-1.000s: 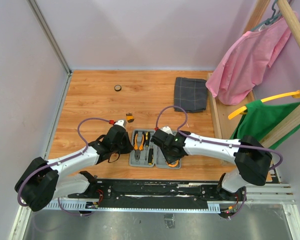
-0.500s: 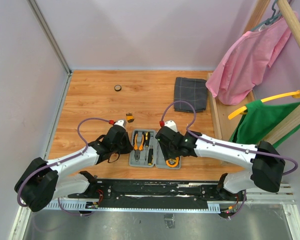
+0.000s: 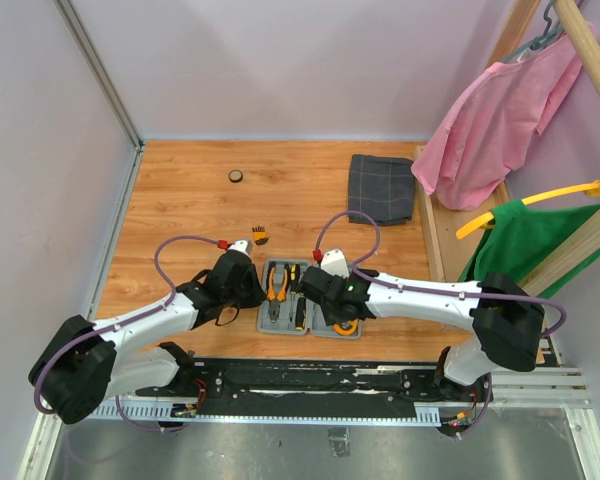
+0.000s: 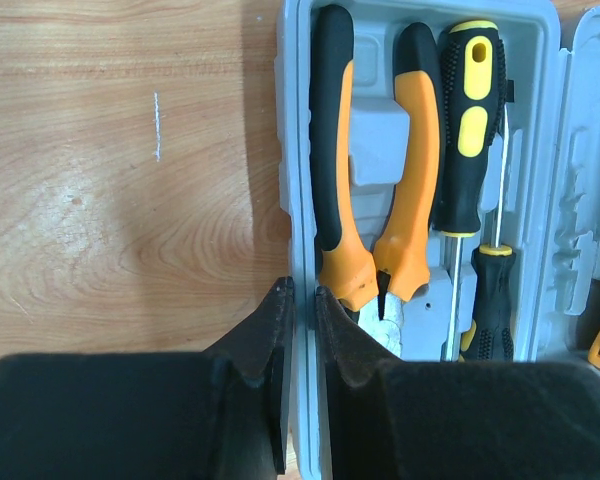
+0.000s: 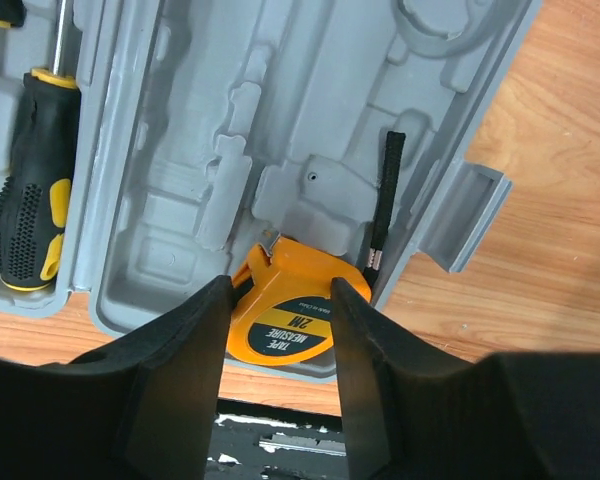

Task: Sort the tools into containers
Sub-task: Adjust the engineering item in the storage box.

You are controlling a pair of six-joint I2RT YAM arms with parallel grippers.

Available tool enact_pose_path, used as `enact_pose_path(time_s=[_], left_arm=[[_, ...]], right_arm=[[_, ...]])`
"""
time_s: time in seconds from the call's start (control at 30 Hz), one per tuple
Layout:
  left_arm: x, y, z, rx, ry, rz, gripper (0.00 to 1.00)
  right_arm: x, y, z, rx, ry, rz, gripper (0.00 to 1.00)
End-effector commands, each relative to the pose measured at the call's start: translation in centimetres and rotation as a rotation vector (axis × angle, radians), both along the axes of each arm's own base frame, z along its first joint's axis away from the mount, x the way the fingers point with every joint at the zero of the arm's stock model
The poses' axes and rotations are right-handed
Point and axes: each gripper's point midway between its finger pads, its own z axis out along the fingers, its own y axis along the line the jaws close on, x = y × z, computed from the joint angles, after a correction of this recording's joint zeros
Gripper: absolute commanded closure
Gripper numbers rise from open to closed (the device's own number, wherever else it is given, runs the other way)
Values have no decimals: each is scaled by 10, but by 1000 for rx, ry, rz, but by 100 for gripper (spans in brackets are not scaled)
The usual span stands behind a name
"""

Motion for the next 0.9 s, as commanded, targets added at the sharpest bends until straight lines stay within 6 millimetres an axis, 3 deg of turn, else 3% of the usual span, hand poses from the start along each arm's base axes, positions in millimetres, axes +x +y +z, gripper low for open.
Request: enact_pose_path(time_s=[0.0,0.4,0.7,0.87], left_arm=[[-9,4,-6,30,20,-26,91],[-9,3,-7,24,22,-26,91],[-9,2,-7,19,25,-27,92],[-9,2,-7,20,23,-27,92]], right_arm=[[-4,-10,-2,-94,-6,40,57],[-15,4,-5,-76,51,287,62],[-21,5,-21,-92,103,262,61],[-14,17,-2,-13,46,239,55]])
